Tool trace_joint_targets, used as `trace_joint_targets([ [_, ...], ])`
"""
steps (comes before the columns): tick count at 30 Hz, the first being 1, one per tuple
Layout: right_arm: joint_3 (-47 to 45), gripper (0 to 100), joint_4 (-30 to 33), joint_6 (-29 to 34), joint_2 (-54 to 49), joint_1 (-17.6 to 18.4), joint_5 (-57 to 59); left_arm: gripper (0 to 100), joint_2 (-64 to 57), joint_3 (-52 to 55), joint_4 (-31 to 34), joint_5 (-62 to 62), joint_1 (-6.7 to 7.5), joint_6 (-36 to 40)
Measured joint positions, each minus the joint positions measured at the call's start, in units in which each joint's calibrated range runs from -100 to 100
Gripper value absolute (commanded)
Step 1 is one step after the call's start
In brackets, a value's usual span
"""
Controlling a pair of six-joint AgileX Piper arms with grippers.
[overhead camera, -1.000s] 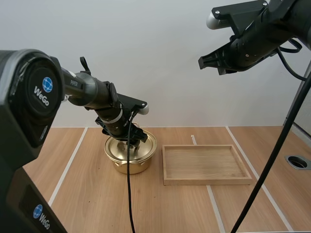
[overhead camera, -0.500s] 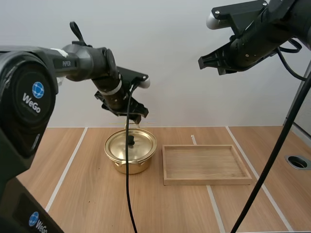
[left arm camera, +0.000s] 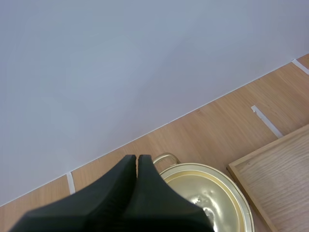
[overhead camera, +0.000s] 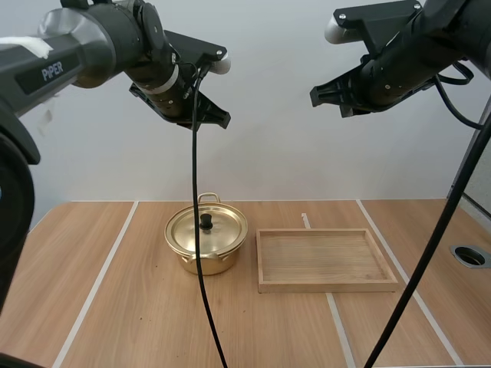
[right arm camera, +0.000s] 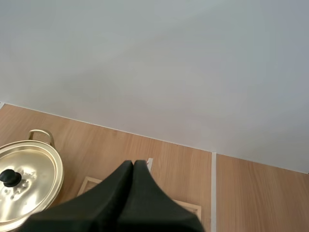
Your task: Open the pot, put the grape inside, and close it
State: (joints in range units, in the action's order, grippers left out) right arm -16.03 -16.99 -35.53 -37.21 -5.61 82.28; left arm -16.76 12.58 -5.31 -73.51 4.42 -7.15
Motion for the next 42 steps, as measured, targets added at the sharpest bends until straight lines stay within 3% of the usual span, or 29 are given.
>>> trace_joint_targets([
  [8,0.0,0,-2.6,2.1,0.0,-0.1,0.0,0,-2.0,0.0,1.1,-3.8,0.00,1.5],
  [12,0.0,0,-3.2,4.6,0.0,-0.1,-1.5,0,-4.8,2.4,4.1,3.7,-0.95,12.3],
  [15,-2.1,0,-3.2,5.7,-0.5,-0.1,-7.0,0,-9.4,7.8,11.5,13.1,-1.72,20.2],
  [19,-8.9,0,-3.3,5.9,-2.2,-0.1,-16.3,0,-15.6,16.1,18.2,21.4,-1.92,25.8],
  [28,-29.1,0,-2.0,4.4,-11.1,-0.1,-34.1,0,-30.2,37.9,19.6,36.8,-1.92,31.8],
  [37,-42.6,0,-3.9,1.5,-21.9,-0.1,-38.5,0,-47.3,56.3,24.5,43.6,-2.01,33.9],
  [42,-48.7,0,-4.8,-1.0,-28.7,-0.1,-38.4,0,-56.2,62.2,26.6,43.6,-3.40,35.3],
])
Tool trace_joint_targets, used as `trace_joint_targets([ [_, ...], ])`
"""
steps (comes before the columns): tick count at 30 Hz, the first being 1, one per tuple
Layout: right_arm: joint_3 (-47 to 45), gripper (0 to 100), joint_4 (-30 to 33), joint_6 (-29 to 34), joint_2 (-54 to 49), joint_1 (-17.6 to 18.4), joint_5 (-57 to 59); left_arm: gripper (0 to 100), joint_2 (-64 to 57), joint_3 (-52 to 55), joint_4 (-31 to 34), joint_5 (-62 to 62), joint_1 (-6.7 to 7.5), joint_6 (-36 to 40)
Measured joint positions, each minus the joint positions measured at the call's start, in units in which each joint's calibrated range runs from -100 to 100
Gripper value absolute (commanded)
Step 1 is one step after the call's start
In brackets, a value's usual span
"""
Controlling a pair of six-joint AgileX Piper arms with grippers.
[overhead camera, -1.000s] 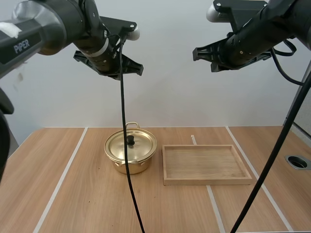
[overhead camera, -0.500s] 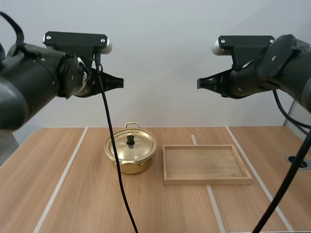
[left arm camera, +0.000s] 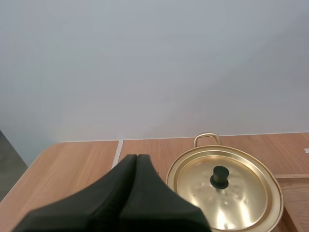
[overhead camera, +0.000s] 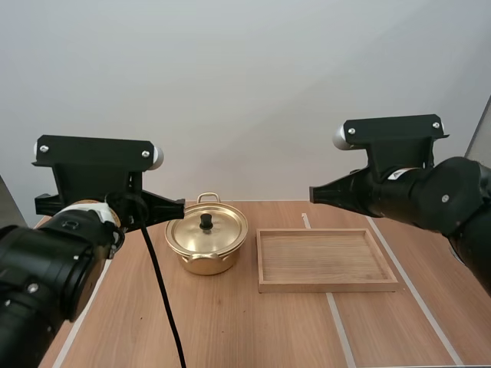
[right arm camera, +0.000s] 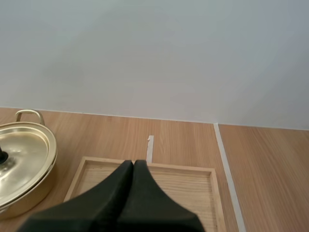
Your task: Open the pot, put the grape inside, and close it
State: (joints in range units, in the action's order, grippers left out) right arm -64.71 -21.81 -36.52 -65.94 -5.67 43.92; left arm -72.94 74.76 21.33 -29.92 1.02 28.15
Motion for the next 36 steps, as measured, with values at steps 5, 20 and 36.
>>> trace_joint_targets([
  [5,-4.6,0,-0.1,-1.0,-6.6,0.0,0.4,0,-6.5,2.3,1.3,-4.4,-1.28,0.3],
  [20,-7.8,0,0.3,-1.3,-12.3,0.0,1.3,0,-9.0,2.6,1.6,-7.5,-1.54,0.3],
  [36,-8.6,0,1.0,-6.4,-15.5,1.0,-1.5,0,-9.4,2.6,1.6,-7.5,-1.54,0.3],
])
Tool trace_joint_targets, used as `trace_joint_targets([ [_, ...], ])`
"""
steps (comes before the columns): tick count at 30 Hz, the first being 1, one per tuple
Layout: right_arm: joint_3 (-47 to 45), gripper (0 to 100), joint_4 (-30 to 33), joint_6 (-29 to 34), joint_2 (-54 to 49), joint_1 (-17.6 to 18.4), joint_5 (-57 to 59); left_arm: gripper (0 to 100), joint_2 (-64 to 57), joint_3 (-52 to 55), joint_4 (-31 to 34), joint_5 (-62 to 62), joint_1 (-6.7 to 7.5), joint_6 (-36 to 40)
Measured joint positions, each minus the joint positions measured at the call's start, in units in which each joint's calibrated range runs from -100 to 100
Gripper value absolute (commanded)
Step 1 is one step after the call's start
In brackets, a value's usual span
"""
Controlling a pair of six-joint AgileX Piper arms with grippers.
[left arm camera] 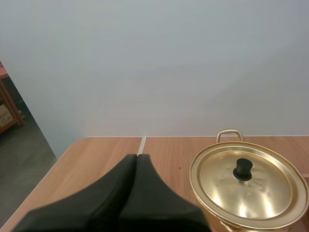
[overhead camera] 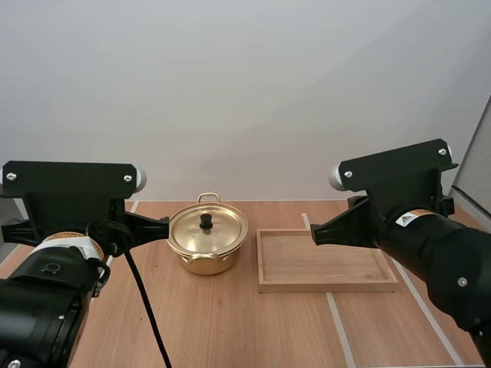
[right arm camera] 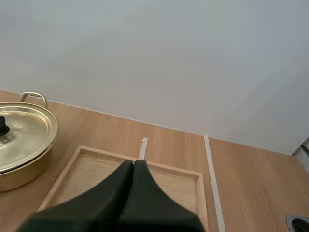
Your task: Open the pot, put the grape inside, and close it
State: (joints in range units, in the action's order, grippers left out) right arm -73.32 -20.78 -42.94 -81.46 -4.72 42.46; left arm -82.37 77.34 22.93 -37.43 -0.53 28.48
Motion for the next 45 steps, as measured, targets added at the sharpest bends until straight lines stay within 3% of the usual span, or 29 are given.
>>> trace_joint_targets([
  [4,-2.9,0,1.5,-1.4,-6.7,2.4,-1.0,0,-2.6,0.0,0.0,-0.3,0.00,0.0],
  [12,-4.6,0,2.8,-1.6,-10.5,3.7,-1.5,0,-4.8,0.0,0.0,-0.3,0.00,0.1],
  [14,-10.9,0,5.6,-1.8,-17.8,4.7,-6.9,0,-16.1,0.3,-2.6,-0.3,0.00,1.8],
  [24,-19.8,0,17.5,16.2,-18.2,4.7,-15.4,0,-17.3,0.3,-7.2,7.8,0.00,3.0],
  [30,-25.1,0,18.1,18.0,-18.2,4.7,-16.9,0,-17.4,2.9,-11.8,10.2,0.00,1.1],
  [39,-26.6,0,16.0,18.2,-18.2,4.7,-14.6,0,-17.4,19.5,-18.3,21.9,0.00,-7.8],
  [45,-26.7,0,14.0,18.3,-18.2,4.7,-11.4,0,-17.4,22.5,-20.6,20.1,0.00,-12.2],
])
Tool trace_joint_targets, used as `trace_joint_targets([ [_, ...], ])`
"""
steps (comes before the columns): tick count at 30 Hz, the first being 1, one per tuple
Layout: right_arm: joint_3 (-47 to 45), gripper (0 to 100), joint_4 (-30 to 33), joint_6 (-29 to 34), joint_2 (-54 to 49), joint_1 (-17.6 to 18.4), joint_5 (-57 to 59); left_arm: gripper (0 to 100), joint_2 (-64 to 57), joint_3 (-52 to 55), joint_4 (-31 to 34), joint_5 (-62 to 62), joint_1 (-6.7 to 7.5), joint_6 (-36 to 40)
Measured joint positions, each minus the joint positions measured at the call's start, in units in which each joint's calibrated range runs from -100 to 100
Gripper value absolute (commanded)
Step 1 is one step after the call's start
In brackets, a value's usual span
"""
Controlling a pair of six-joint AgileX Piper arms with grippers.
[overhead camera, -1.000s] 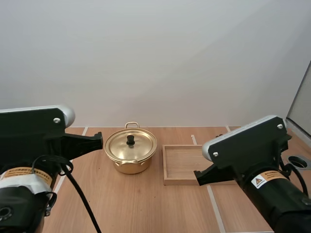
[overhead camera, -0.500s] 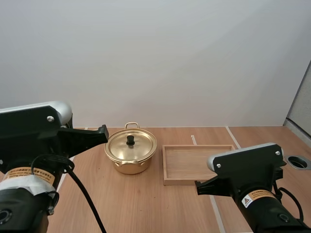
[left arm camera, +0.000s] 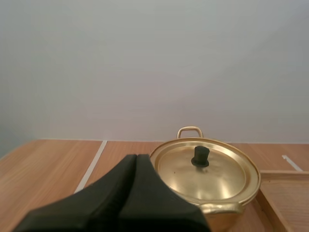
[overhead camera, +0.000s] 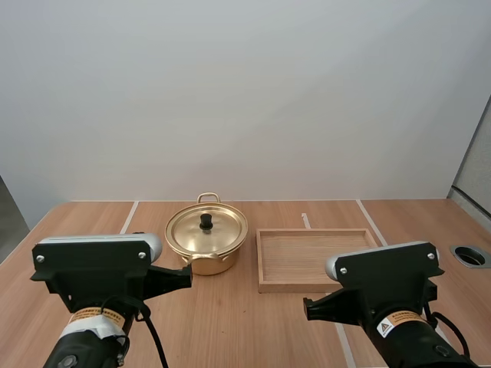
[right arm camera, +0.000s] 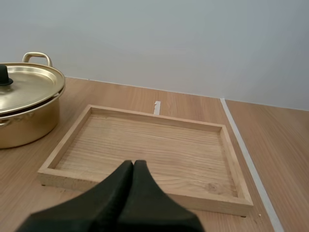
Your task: Open the pot, put the grape inside, and close it
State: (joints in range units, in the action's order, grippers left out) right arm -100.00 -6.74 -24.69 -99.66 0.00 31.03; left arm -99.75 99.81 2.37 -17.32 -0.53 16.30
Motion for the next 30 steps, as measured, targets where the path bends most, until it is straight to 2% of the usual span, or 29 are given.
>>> trace_joint_targets([
  [10,0.0,0,-0.1,1.8,0.0,0.0,0.4,0,0.0,0.2,-3.0,-11.4,0.00,-5.5],
  [30,0.0,0,-0.1,2.2,0.0,0.0,0.4,0,0.0,0.2,-3.4,-12.0,0.00,-5.8],
])
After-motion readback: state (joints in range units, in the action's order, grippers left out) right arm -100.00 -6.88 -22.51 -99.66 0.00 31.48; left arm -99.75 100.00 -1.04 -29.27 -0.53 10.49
